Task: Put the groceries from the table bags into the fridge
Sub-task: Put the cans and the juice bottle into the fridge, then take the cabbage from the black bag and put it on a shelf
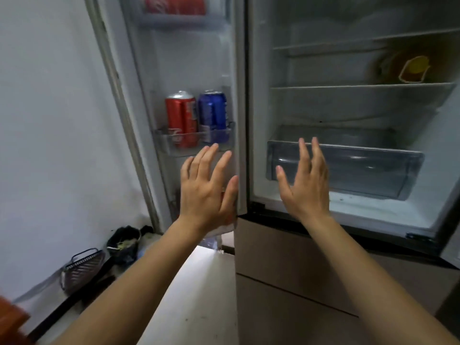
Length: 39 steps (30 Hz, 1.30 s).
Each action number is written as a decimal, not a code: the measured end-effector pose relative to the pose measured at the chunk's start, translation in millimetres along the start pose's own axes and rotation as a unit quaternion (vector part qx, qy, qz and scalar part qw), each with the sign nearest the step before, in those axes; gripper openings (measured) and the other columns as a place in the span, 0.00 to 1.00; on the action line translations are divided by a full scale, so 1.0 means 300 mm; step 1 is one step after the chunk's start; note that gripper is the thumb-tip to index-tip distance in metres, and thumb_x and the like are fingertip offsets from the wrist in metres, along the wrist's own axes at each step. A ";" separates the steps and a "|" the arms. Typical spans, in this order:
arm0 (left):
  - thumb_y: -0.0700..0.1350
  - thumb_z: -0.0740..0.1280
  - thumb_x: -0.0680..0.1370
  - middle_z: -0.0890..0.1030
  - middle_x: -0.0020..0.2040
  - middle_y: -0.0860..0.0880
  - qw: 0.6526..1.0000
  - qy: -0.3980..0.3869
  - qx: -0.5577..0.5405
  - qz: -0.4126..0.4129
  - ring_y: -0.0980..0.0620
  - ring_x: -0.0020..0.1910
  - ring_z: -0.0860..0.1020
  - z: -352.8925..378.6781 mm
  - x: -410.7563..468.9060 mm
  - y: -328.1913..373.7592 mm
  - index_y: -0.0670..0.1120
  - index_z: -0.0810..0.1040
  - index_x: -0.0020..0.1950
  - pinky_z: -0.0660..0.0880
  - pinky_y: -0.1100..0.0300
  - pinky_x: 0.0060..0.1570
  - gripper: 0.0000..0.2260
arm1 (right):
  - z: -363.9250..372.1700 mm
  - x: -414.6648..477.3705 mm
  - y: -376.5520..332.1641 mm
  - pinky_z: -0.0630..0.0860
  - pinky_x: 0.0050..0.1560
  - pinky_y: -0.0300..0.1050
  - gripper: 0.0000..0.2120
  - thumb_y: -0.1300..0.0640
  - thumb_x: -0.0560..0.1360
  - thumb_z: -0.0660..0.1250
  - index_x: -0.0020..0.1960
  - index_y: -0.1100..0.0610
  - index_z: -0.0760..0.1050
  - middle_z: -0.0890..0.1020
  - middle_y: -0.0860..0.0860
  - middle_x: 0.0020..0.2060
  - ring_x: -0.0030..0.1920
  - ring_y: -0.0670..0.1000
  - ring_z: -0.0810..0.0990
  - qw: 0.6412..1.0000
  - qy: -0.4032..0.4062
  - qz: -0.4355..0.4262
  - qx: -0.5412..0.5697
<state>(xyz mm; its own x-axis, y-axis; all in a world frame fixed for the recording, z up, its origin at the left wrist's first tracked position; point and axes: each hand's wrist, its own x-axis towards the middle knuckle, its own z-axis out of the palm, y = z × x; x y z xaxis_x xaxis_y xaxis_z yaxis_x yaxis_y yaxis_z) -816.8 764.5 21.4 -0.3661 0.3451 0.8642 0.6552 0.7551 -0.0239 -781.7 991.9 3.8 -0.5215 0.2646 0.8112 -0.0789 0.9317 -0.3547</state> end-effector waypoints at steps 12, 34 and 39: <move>0.58 0.55 0.81 0.61 0.77 0.37 0.938 -0.158 0.236 -0.198 0.37 0.77 0.59 -0.997 -0.977 -0.985 0.44 0.66 0.76 0.57 0.35 0.72 0.28 | 0.511 -0.618 -1.300 0.61 0.73 0.64 0.37 0.45 0.77 0.65 0.79 0.56 0.53 0.53 0.63 0.78 0.77 0.64 0.57 0.980 -0.100 -0.099 0.139; 0.63 0.46 0.82 0.52 0.81 0.44 0.756 -0.226 0.365 -0.493 0.46 0.80 0.50 -1.813 -1.705 -1.988 0.49 0.57 0.80 0.50 0.43 0.77 0.30 | 1.361 -1.152 -2.869 0.67 0.71 0.58 0.33 0.45 0.80 0.62 0.79 0.56 0.56 0.62 0.61 0.76 0.74 0.60 0.63 0.834 -0.362 -0.275 0.312; 0.64 0.43 0.82 0.54 0.80 0.45 0.721 -0.212 0.352 -0.558 0.47 0.79 0.53 -1.926 -1.773 -2.195 0.49 0.58 0.79 0.55 0.45 0.76 0.30 | 1.527 -1.156 -3.166 0.72 0.65 0.55 0.26 0.48 0.81 0.61 0.74 0.58 0.66 0.72 0.58 0.69 0.69 0.59 0.71 0.793 -0.409 -0.303 0.334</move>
<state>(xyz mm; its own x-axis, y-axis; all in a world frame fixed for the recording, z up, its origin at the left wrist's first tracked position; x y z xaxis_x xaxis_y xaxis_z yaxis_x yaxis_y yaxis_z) -671.6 -238.4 -132.3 -0.6736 -0.6686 0.3150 -0.6460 0.7397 0.1886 -915.1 -98.7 -153.7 -0.5710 -0.6862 0.4507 -0.8160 0.4138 -0.4037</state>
